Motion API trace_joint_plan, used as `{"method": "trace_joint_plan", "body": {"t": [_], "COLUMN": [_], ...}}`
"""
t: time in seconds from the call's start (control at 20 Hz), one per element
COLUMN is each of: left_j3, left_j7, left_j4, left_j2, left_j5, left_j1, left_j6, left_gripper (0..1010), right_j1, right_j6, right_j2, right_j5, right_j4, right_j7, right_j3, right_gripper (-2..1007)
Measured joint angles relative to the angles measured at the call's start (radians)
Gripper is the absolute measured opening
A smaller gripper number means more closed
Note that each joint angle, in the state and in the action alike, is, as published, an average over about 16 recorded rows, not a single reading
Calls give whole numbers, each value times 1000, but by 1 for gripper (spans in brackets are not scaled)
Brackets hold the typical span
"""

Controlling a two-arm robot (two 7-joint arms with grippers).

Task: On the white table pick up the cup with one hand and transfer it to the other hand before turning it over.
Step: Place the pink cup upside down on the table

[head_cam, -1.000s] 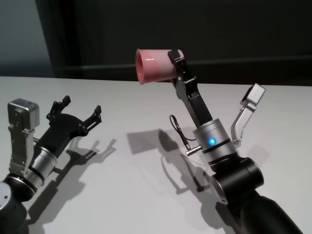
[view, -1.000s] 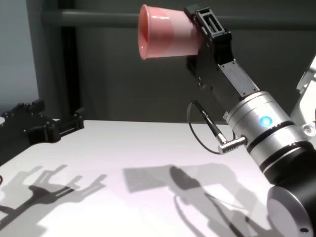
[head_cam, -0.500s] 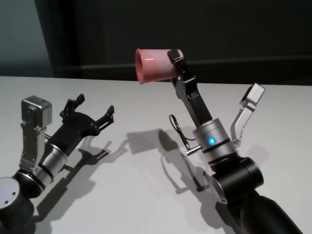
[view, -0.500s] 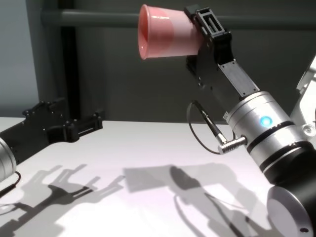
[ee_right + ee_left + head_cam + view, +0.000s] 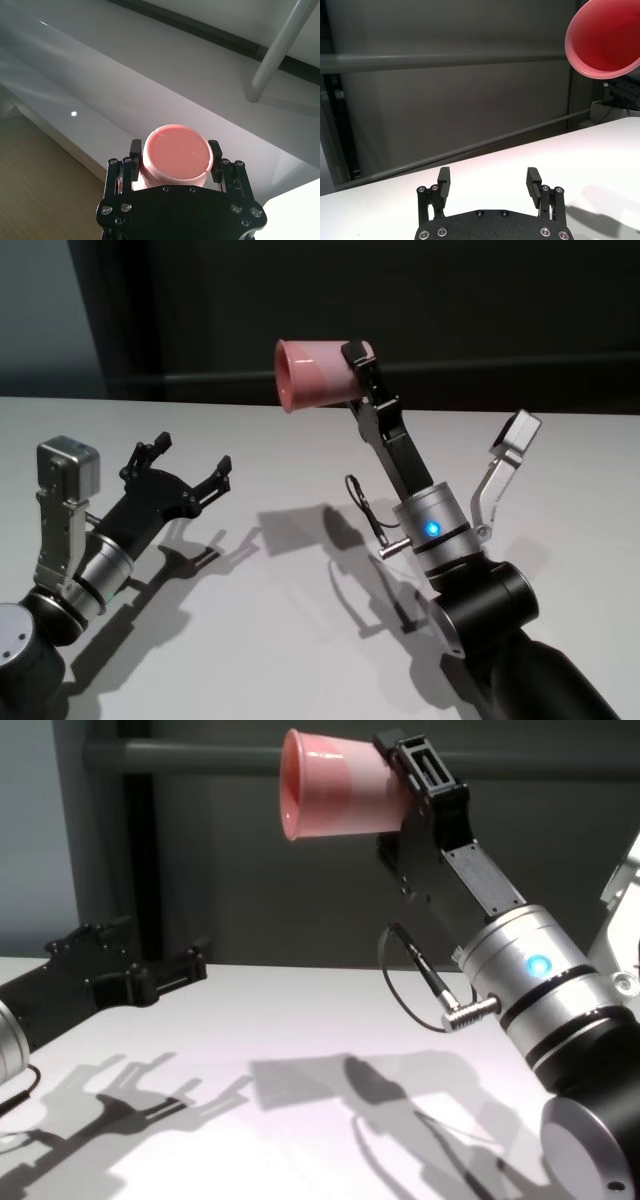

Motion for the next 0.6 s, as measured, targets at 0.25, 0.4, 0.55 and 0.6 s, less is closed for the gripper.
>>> {"method": "trace_joint_plan", "body": {"t": [0.25, 0.4, 0.55, 0.6], "left_j3": [0, -1, -1, -1], "left_j7": [4, 6, 7, 8], "left_j4": [0, -1, -1, -1], "left_j2": [1, 1, 1, 1], "left_j5": [-1, -1, -1, -1], "left_j1": [0, 1, 1, 1], "left_j6": [-1, -1, -1, -1], "left_gripper": [1001, 1001, 1001, 1001], "right_j1": [-3, -10, -20, -24], "right_j6": [-3, -11, -25, -31], "right_j2": [5, 16, 38, 47], "right_j5": [0, -8, -27, -37], "right_j4": [-6, -21, -49, -61], "right_j7": [-8, -24, -56, -70], "right_j3": [-1, -5, -14, -17], "right_gripper": [775, 775, 775, 775]}}
